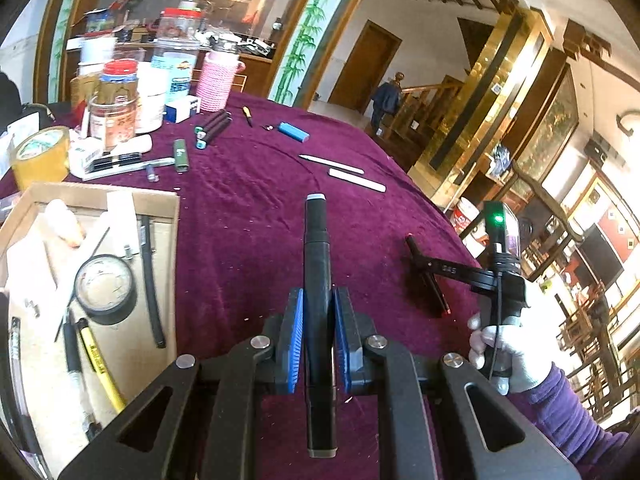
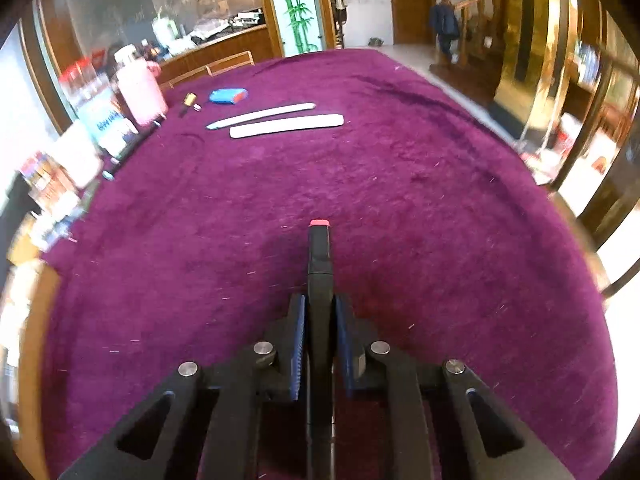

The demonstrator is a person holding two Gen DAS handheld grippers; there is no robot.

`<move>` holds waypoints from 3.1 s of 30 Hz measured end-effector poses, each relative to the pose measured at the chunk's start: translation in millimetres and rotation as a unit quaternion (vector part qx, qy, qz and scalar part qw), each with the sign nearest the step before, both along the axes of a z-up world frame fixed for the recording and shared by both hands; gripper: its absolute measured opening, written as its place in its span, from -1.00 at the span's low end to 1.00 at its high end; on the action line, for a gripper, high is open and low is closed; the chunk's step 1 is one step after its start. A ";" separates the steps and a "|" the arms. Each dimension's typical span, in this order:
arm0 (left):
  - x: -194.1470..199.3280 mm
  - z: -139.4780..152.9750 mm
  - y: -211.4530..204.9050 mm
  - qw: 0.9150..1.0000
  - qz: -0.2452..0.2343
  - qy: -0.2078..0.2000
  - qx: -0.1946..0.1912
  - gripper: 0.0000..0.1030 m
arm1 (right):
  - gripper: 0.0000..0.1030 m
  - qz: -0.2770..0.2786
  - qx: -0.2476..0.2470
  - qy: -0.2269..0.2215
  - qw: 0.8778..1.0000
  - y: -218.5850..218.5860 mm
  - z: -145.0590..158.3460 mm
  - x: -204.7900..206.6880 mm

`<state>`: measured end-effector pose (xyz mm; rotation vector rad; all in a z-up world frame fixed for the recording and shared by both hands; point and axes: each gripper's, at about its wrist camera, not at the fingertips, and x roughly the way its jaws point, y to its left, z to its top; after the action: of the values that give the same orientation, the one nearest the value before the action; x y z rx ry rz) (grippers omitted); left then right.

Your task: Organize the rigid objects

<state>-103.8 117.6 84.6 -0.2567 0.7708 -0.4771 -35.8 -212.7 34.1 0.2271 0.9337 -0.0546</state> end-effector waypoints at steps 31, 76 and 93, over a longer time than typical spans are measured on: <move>-54.9 -52.4 188.7 0.974 0.202 0.094 -0.037 -0.72 | -0.67 0.323 0.172 0.066 0.928 319.7 30.7 -37.4; -93.8 38.6 129.9 0.935 0.294 -0.147 0.132 0.79 | 0.78 0.216 -0.084 -0.166 0.958 274.7 82.8 -88.3; -122.1 77.6 82.3 0.871 0.354 -0.241 0.241 1.00 | 0.80 0.197 -0.066 -0.184 0.961 239.6 85.7 -94.2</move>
<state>-225.9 199.9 162.2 0.0630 0.2434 0.3528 -130.0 26.9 119.8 -0.0760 0.5867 0.2852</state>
